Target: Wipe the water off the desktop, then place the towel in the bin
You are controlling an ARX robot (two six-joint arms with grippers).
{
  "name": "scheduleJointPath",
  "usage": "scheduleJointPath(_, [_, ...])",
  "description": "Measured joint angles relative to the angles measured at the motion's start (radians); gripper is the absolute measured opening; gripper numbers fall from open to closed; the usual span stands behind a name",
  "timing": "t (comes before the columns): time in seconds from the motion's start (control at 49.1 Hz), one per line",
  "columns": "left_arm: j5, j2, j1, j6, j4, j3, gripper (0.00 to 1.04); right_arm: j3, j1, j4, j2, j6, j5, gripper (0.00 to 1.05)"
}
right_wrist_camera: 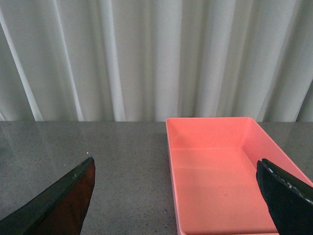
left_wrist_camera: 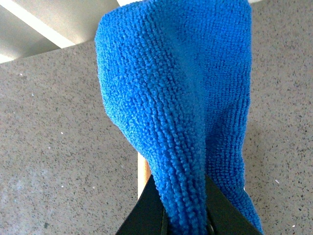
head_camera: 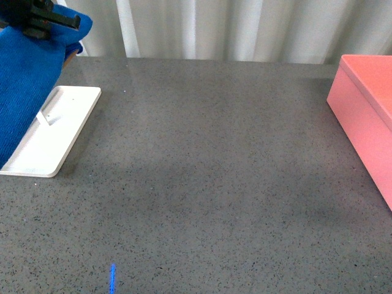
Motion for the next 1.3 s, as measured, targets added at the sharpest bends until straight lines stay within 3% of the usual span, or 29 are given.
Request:
scheduleJointPath(0.468, [0.053, -0.211, 0.011, -0.014, -0.029, 0.083, 0.06, 0.0, 0.0, 0.0, 0.0, 0.0, 0.0, 0.98])
scheduleJointPath(0.773, [0.147, -0.497, -0.222, -0.13, 0.069, -0.12, 0.06, 0.0, 0.0, 0.0, 0.0, 0.0, 0.0, 0.98])
scheduleJointPath(1.16, [0.151, -0.521, -0.513, -0.368, 0.323, -0.389, 0.06, 0.0, 0.0, 0.0, 0.0, 0.0, 0.0, 0.98])
scheduleJointPath(1.303, [0.174, -0.49, -0.559, -0.436, 0.431, -0.443, 0.06, 0.0, 0.0, 0.0, 0.0, 0.0, 0.0, 0.98])
